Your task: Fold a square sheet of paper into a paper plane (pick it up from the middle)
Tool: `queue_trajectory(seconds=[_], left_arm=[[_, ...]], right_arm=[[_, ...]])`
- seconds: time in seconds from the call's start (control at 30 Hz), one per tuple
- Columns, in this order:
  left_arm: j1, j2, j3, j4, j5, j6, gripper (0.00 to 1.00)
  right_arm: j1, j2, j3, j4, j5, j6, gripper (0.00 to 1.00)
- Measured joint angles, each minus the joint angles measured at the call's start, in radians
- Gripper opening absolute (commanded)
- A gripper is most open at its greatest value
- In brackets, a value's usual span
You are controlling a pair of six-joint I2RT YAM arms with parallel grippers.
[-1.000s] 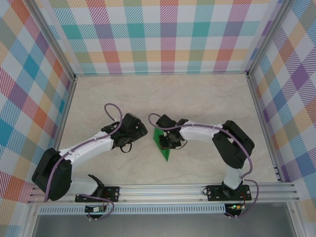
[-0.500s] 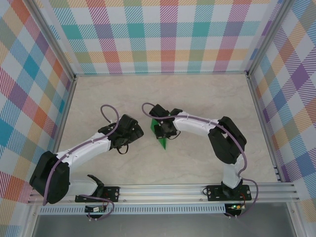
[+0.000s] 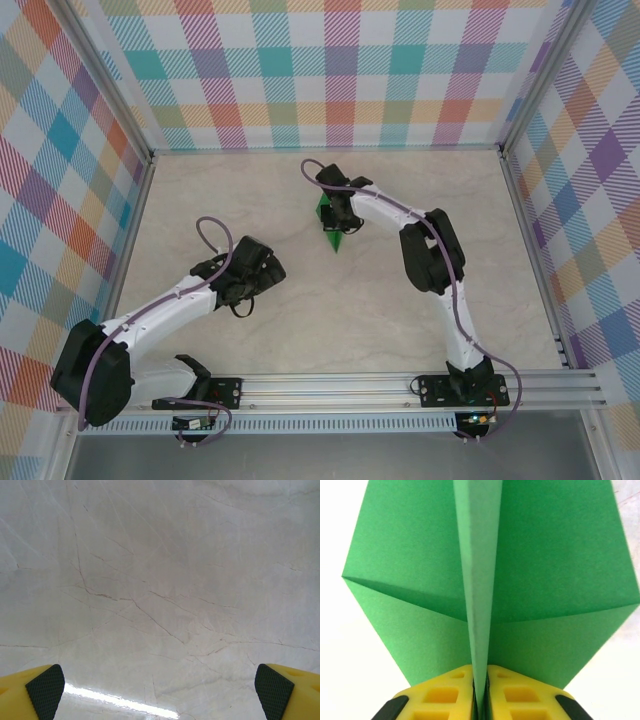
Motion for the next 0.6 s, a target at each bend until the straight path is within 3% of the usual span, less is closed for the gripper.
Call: queue_trajectory(seconds=[0.47, 0.6], left_arm=[[0.000, 0.005, -0.002, -0.004, 0.002, 0.015, 1.00], [0.008, 0.021, 0.024, -0.043, -0.008, 0.033, 1.00]], right_arm=[[-0.004, 0.056, 0.058, -0.050, 0.000, 0.012, 0.18], [-0.004, 0.064, 0.077, -0.069, 0.000, 0.030, 0.24]])
